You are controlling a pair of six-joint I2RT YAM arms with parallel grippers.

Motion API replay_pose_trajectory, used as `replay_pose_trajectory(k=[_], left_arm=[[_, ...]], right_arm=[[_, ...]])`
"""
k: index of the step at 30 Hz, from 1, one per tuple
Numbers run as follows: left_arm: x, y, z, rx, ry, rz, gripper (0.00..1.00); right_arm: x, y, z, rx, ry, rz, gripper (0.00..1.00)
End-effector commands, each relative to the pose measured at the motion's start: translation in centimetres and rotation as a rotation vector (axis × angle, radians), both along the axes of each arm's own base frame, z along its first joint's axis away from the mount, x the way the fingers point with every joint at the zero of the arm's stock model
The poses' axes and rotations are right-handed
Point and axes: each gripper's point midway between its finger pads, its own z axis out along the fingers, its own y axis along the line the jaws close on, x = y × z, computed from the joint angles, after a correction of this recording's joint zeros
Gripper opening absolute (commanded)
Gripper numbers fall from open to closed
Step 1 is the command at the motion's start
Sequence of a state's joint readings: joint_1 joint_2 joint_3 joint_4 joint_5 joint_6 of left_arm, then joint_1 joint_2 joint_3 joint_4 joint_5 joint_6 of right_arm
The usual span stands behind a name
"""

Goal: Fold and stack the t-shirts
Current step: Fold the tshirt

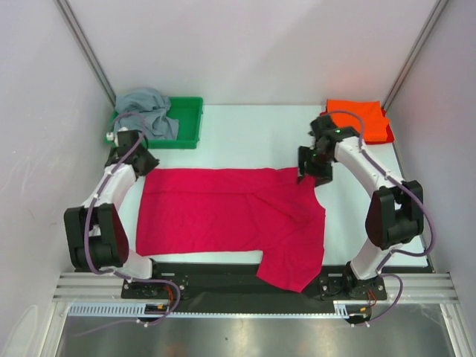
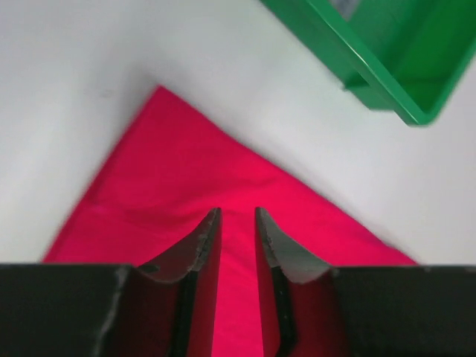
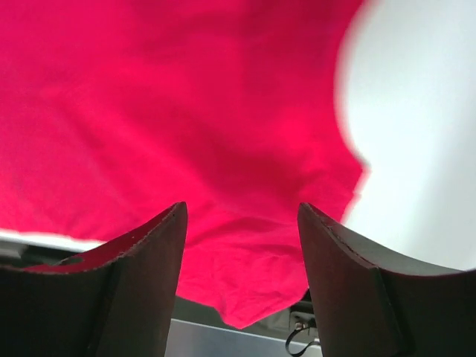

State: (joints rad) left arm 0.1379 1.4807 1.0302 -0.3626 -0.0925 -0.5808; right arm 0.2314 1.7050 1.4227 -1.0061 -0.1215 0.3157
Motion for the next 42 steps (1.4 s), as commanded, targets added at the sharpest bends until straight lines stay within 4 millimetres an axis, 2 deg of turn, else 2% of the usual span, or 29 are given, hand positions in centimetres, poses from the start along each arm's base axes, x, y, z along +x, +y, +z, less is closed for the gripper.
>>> replay_pose_trajectory(k=[1,3,4,6,9,12,13,17,18,19,21,22,24,25,26,30,35,37,38,39,40,41,42], left_arm=[[1.0,-3.8,-1.8,-0.099,-0.006,-0.073,0.28],[1.0,-4.4,-3.0,-0.114,0.021,-0.097,0.26],[1.0,-4.3,-3.3,-0.112,0.029,-0.098,0.25],[0.8,-4.3,-4.1,-0.105,0.046,-0.112,0.25],[0.6,-4.5,-5.3,-0.108,0.075,-0.126,0.25],[0.5,-4.5,-6.4,-0.111,0.12,-0.131,0.25],[0.3,-4.5,-7.4,-0.114,0.153,-0.126,0.25],[0.6,-4.5,-8.0,-0.115,0.168,-0.134,0.25],[0.5,-4.5,-8.2,-0.113,0.17,-0.134,0.25],[0.6,-4.3,-8.1,-0.106,0.166,-0.132,0.26],[0.8,-4.3,-8.1,-0.102,0.165,-0.137,0.26],[0.7,-4.2,-8.2,-0.097,0.17,-0.134,0.26],[0.8,-4.2,-8.2,-0.089,0.173,-0.141,0.26],[0.7,-4.0,-8.2,-0.082,0.176,-0.138,0.26],[0.6,-3.9,-8.4,-0.079,0.181,-0.14,0.26],[0.6,-3.9,-9.1,-0.078,0.2,-0.146,0.26],[0.6,-3.5,-9.7,-0.054,0.215,-0.132,0.26],[0.7,-3.4,-9.9,-0.052,0.216,-0.136,0.26],[0.7,-3.4,-9.9,-0.051,0.218,-0.135,0.26],[0.7,-3.3,-10.0,-0.045,0.22,-0.136,0.26],[0.7,-3.3,-10.1,-0.043,0.225,-0.138,0.26],[0.7,-3.3,-10.2,-0.042,0.228,-0.138,0.26],[0.6,-3.3,-10.3,-0.041,0.232,-0.139,0.26]], right_arm=[[-1.3,4.1,0.4,0.023,-0.027,0.178,0.66],[-1.7,7.0,-0.5,0.026,-0.035,0.279,0.65],[-1.6,7.6,-1.9,0.01,-0.01,0.299,0.65],[-1.6,9.0,-3.0,-0.016,-0.026,0.363,0.65],[-1.2,9.4,-4.6,-0.093,-0.029,0.414,0.66],[-1.6,10.0,-5.5,-0.139,-0.023,0.467,0.68],[-2.1,10.2,-5.9,-0.156,-0.013,0.495,0.67],[-2.5,10.7,-6.9,-0.173,0.002,0.516,0.61],[-2.3,10.3,-7.5,-0.204,0.004,0.507,0.58],[-2.3,10.2,-7.7,-0.208,0.01,0.506,0.45],[-1.9,10.3,-7.8,-0.209,0.007,0.499,0.31],[-1.5,10.3,-7.5,-0.21,-0.003,0.486,0.14],[-0.5,10.0,-6.6,-0.192,-0.027,0.442,0.09],[0.0,9.8,-6.2,-0.191,-0.043,0.425,0.02],[0.5,9.3,-6.1,-0.194,-0.046,0.407,0.0],[3.4,7.2,-6.1,-0.195,-0.061,0.336,0.0],[5.9,6.3,-5.9,-0.133,-0.062,0.298,0.0],[7.5,5.8,-5.4,-0.127,-0.089,0.292,0.06],[7.9,5.6,-6.1,-0.133,-0.075,0.29,0.09],[8.5,5.3,-5.9,-0.135,-0.079,0.281,0.13],[10.0,5.0,-5.1,-0.138,-0.111,0.26,0.15],[10.7,4.9,-5.5,-0.146,-0.106,0.252,0.19],[11.0,4.2,-5.2,-0.18,-0.1,0.238,0.3]])
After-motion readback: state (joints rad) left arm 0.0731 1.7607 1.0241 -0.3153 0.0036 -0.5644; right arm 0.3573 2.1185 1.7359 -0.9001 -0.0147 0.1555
